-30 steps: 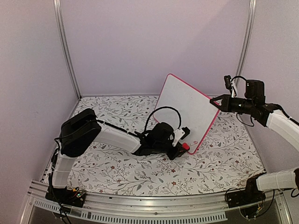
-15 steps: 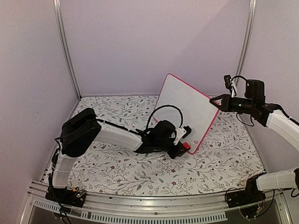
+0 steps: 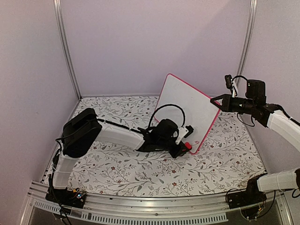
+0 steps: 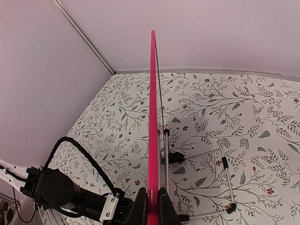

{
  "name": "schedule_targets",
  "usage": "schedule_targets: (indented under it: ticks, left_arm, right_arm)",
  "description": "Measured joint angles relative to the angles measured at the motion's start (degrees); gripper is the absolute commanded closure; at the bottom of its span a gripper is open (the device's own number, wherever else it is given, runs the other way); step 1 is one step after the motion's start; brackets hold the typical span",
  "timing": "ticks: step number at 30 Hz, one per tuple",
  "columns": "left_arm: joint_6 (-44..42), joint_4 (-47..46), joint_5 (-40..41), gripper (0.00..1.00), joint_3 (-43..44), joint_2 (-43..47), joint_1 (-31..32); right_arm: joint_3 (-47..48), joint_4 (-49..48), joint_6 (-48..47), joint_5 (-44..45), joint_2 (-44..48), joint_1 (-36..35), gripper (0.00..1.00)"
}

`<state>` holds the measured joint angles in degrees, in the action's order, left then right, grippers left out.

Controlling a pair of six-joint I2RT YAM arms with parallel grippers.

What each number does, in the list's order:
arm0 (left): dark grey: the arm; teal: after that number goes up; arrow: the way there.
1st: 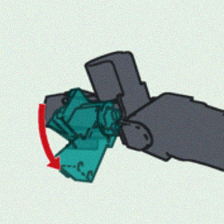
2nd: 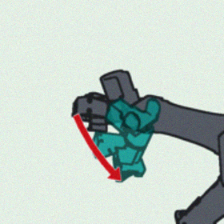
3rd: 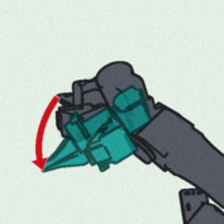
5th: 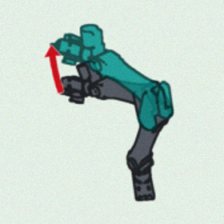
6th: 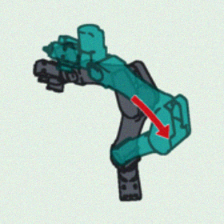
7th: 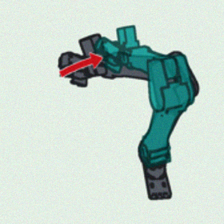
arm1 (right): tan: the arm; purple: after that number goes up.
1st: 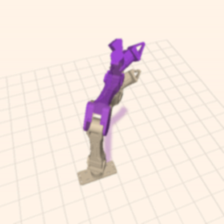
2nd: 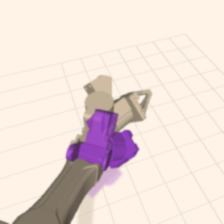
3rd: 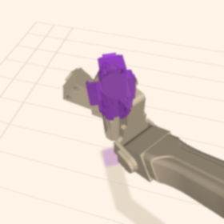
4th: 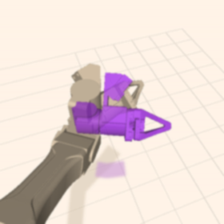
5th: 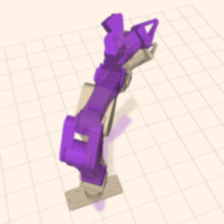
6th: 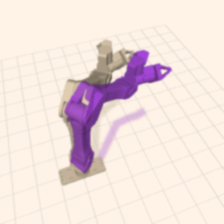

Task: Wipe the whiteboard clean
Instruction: Erase the center of the whiteboard.

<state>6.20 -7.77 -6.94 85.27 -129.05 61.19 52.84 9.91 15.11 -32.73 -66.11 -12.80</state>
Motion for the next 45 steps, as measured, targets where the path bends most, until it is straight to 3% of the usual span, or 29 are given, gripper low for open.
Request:
schedule_targets:
  ticks: [45]
  left_arm:
    - [-1.75, 0.39, -3.08, 1.0, 5.75, 0.02, 0.44]
  right_arm:
    - [0.0, -0.7, -0.15, 0.07, -0.39, 0.2, 1.0]
